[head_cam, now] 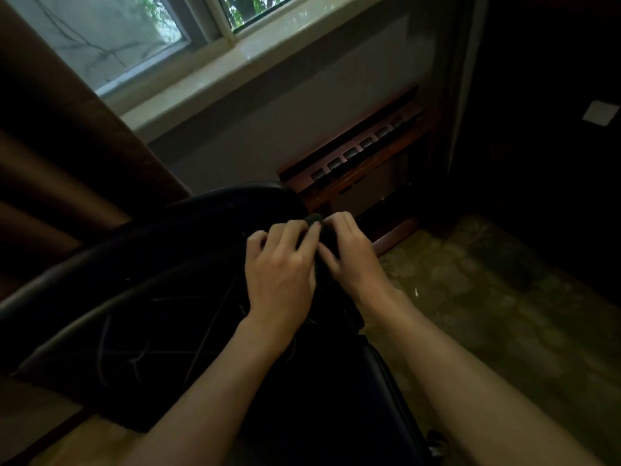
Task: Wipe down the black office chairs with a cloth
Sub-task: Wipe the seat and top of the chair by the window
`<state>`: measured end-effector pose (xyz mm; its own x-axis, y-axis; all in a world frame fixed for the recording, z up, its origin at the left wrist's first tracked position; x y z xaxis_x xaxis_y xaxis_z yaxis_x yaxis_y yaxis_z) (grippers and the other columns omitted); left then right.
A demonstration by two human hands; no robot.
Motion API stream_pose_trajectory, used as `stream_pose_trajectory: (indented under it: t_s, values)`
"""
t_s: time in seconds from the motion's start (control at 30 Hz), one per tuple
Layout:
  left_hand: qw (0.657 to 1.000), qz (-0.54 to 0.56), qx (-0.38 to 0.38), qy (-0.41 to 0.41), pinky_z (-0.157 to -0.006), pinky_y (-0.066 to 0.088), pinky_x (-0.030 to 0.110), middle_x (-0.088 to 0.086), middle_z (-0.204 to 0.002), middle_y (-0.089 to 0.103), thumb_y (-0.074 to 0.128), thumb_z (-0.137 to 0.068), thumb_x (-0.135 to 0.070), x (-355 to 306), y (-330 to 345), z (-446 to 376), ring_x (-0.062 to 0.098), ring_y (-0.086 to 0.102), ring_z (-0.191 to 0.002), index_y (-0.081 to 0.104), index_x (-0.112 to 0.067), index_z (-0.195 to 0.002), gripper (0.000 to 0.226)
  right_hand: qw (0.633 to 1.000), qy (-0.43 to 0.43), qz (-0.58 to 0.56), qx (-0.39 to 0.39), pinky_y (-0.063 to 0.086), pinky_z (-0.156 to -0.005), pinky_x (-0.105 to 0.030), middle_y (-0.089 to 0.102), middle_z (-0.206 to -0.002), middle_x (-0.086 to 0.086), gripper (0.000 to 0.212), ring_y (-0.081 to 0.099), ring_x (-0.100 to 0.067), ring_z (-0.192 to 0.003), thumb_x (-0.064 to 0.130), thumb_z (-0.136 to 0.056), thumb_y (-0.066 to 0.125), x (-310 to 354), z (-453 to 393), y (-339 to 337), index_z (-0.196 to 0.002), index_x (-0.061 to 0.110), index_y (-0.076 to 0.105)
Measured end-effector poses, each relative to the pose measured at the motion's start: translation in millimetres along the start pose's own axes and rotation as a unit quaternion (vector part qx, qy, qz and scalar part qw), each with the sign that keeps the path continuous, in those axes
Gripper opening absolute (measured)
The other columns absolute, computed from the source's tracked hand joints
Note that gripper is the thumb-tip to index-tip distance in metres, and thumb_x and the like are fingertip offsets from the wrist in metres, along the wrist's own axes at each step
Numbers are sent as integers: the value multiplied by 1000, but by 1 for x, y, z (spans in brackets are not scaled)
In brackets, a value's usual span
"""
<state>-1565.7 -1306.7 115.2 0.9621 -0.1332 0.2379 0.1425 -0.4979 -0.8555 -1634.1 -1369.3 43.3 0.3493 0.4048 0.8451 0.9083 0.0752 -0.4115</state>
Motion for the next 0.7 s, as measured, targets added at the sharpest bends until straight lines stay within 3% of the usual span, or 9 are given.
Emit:
stream_pose_trajectory:
  t_s: [0.2,0.37,0.5,0.63,0.7]
  values:
    - [988,69,61,-127,-86,44,38,4,-115,64,69,-82,-19,-10,15,26,23,57,-108,67,-15,-121,39,998,-8,26,61,48,-74,-28,49,-108,-3,26,56,-18,-89,10,-88,64,-13,10,3,-112,8,53]
    - [940,157,116,-281,-97,50,36,9,-136,52,69,-83,-23,-33,33,53,23,48,-126,50,-8,-139,61,991,-65,63,103,49,-80,-26,50,-111,-2,31,56,-16,-94,13,-86,67,-8,-3,-4,-115,9,57]
    - [905,206,125,-351,-112,37,39,5,-153,36,60,-90,-24,-46,43,57,22,31,-140,31,-8,-150,69,991,-44,-1,124,44,-82,-12,50,-109,4,29,54,-4,-95,21,-88,67,-14,-9,-7,-115,17,59]
    - [852,310,88,-412,-117,14,24,-3,-162,16,48,-97,-26,-48,50,53,10,12,-147,12,-15,-156,69,989,-17,-26,142,42,-84,-9,55,-115,2,39,53,-2,-105,26,-88,69,-17,-20,0,-124,19,54]
    - [838,341,75,-420,-118,10,22,-7,-163,3,49,-98,-25,-50,52,57,8,3,-149,3,-19,-156,74,986,-9,-37,160,42,-88,-8,56,-121,4,47,52,-1,-112,28,-89,69,-15,-21,5,-131,19,50]
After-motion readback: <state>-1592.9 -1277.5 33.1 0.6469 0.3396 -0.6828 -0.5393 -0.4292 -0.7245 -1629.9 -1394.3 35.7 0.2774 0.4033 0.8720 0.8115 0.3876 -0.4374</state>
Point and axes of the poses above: each hand's wrist, its own z-axis away from the middle knuckle, its own y-axis out of the palm, x = y × z, the point moved 10 cm from there along -z, towards the middle knuckle
